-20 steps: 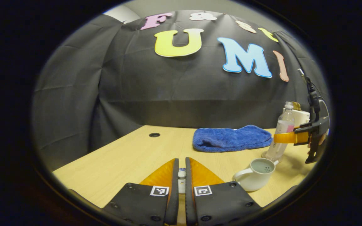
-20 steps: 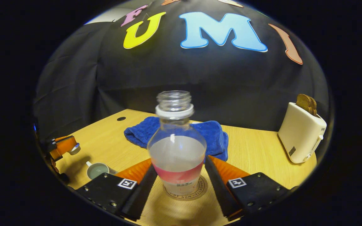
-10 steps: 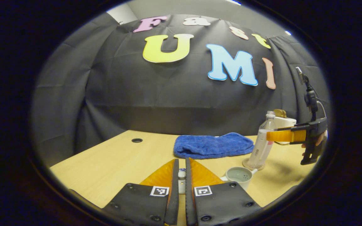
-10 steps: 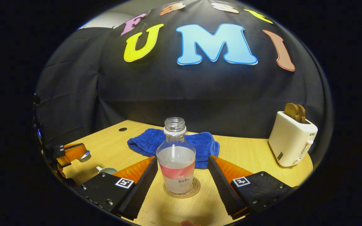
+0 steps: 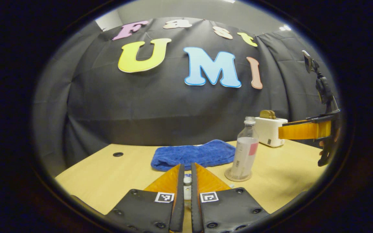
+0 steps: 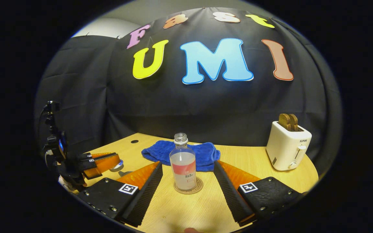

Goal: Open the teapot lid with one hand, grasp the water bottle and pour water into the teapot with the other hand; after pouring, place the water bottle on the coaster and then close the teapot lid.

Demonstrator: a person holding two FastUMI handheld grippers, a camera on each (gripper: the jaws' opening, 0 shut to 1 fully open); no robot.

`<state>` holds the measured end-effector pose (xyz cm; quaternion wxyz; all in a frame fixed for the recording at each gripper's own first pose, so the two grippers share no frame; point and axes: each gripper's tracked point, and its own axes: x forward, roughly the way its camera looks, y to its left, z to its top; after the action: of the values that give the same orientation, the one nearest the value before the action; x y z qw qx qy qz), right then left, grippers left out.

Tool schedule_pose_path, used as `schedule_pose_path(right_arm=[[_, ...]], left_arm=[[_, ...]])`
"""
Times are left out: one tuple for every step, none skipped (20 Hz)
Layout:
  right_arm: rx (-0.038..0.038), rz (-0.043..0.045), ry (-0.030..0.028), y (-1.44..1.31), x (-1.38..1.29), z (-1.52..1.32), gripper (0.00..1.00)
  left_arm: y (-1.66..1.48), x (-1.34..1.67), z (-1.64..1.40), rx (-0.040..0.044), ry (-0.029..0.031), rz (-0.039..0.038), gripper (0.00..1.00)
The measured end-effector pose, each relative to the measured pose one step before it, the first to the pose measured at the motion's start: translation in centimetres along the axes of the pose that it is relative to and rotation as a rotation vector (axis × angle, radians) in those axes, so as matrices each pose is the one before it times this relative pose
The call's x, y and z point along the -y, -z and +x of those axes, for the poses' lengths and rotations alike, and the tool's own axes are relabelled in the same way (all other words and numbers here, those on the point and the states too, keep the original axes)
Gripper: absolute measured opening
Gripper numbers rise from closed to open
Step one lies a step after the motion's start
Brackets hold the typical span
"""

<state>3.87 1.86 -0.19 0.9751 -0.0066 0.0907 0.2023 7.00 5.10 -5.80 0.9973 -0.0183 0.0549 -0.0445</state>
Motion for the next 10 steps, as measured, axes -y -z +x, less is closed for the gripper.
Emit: schedule_pose_path(right_arm=[[-0.00019, 0.00639, -0.00183, -0.126, 0.366, -0.314, 0.98], [0.00345, 0.00192, 0.00042, -0.235, 0.203, -0.429, 0.98], [0.00226, -0.00088, 0.00440, -0.178, 0.258, -0.453, 0.98], [0.00509, -0.00212, 0.00610, -0.258, 0.387, -0.301, 0.98], [0.00541, -0.00160, 0.00455, -0.185, 0.307, -0.288, 0.98], [0.00369, -0.00118, 0.00393, -0.157, 0.254, -0.217, 0.98], [0.00366, -0.00054, 0.00241, -0.026, 0.216, -0.241, 0.98], [0.00209, -0.00007, 0.00042, -0.106, 0.150, -0.110, 0.98], [0.00043, 0.00106, 0.00160, 0.060, 0.135, -0.073, 0.98], [0.00043, 0.00147, 0.00017, -0.055, 0.183, -0.010, 0.98]], left_arm=[[0.163, 0.418, 0.261, -0.00442, 0.00905, -0.00398, 0.16], [0.349, 0.447, 0.267, -0.00500, 0.00857, -0.00372, 0.16], [0.280, 0.410, 0.172, -0.00553, 0.00612, -0.00270, 0.16], [0.302, 0.227, 0.155, -0.00511, 0.00332, -0.00061, 0.16], [0.241, 0.130, 0.097, -0.00577, 0.00158, 0.00100, 0.16], [0.234, 0.175, 0.194, -0.00550, 0.00159, 0.00053, 0.15], [0.229, 0.162, 0.166, -0.00490, 0.00152, -0.00015, 0.16], [0.265, 0.153, 0.096, -0.00498, 0.00176, 0.00049, 0.16], [0.065, 0.136, -0.035, 0.00107, -0.00106, 0.00437, 0.16], [-0.186, -0.069, 0.060, 0.00280, -0.00601, 0.01327, 0.16]])
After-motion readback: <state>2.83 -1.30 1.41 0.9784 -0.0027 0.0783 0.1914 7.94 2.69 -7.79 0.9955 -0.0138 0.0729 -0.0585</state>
